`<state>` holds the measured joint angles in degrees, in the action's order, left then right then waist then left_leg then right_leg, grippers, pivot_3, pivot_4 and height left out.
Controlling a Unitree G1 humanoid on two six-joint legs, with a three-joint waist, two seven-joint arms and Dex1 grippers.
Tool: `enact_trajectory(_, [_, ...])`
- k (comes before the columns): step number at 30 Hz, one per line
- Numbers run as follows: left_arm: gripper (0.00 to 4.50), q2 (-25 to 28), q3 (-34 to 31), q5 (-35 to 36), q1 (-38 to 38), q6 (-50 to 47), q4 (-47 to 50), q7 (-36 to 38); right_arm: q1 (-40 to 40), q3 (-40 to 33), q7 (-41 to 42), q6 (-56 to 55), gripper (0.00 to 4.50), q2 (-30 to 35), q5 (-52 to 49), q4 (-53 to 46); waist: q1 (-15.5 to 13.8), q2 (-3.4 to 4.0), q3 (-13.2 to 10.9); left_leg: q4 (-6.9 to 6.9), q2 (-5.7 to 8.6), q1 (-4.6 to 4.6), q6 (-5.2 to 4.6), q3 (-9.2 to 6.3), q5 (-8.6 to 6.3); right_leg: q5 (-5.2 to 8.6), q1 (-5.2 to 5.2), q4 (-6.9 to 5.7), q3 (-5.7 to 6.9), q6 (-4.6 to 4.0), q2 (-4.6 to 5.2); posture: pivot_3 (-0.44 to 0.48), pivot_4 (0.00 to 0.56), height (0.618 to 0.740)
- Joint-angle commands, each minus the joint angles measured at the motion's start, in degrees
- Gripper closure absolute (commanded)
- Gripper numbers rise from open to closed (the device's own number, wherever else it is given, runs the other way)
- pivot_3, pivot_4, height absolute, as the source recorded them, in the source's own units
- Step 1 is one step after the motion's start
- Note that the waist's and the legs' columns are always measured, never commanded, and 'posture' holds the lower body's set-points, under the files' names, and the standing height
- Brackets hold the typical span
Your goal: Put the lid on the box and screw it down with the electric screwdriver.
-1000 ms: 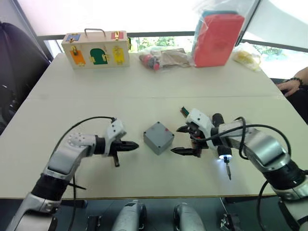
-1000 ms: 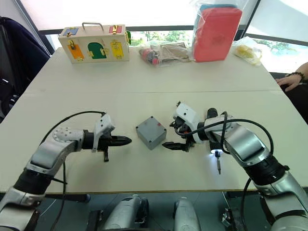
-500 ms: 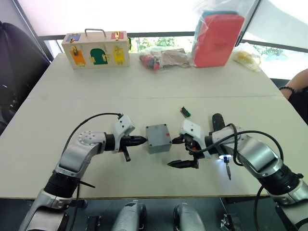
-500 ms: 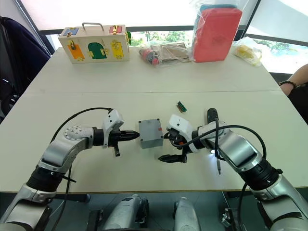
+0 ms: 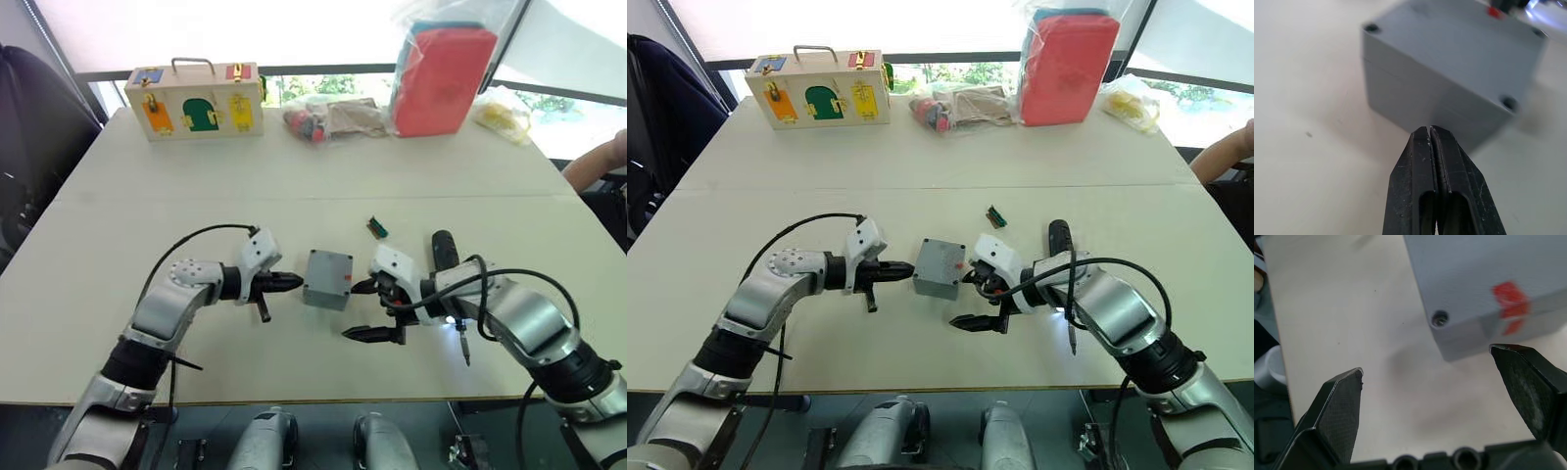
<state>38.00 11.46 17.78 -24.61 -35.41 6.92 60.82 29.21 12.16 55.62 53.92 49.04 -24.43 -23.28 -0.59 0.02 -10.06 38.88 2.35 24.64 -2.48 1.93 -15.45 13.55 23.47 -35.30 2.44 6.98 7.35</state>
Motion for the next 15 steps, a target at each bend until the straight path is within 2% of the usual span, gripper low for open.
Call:
enact_trajectory(1, [4.5, 3.1, -4.2, 4.5, 0.9, -2.9, 5.1, 2.6, 2.3, -7.1, 0.0, 2.6, 0.05, -0.2, -5.0, -2.5, 0.0, -0.01, 0.0, 0.0, -0.01, 0.0, -0.06, -0.02, -0.04, 0.01, 0.01, 0.0, -0.01, -0.01, 0.01, 0.0, 0.15, 0.74])
enact_trajectory(5, [4.5, 4.4, -6.3, 8.2, 2.9, -7.7, 9.5, 1.6, 7.3, -11.7, -2.2, -0.1, 0.05, -2.7, -4.6, 8.2, -0.1, 0.0, 0.0, -0.02, -0.02, 0.0, -0.22, -0.09, -0.16, 0.01, 0.0, 0.01, -0.01, -0.03, 0.06, 0.0, 0.15, 0.74])
enact_trajectory(9, [4.5, 5.0, -9.4, 10.7, 2.9, -10.4, 12.0, -0.8, 12.6, -9.0, -11.5, -6.6, 0.05, -10.5, 2.6, 21.9, 0.2, -0.03, 0.0, -0.03, 0.04, 0.0, 0.05, -0.07, -0.01, -0.01, 0.01, 0.03, -0.01, -0.09, 0.08, 0.0, 0.15, 0.74])
enact_trajectory(11, [4.5, 4.3, -13.2, 14.9, 0.0, -14.6, 13.9, -3.0, 15.0, -8.0, -16.8, -11.6, 0.05, -15.7, 6.6, 30.8, 0.1, -0.02, 0.0, -0.07, 0.03, 0.0, 0.14, -0.07, 0.05, -0.02, 0.04, -0.02, 0.0, -0.06, 0.02, 0.0, 0.15, 0.74])
enact_trajectory(15, [4.5, 5.0, -17.7, 20.2, -2.4, -19.2, 17.1, -5.5, 17.3, -7.5, -21.6, -19.6, 0.05, -20.9, 11.8, 41.6, 0.1, 0.01, 0.0, -0.09, 0.04, 0.03, 0.2, -0.07, 0.11, -0.03, 0.06, -0.05, 0.03, -0.05, -0.21, 0.0, 0.15, 0.74])
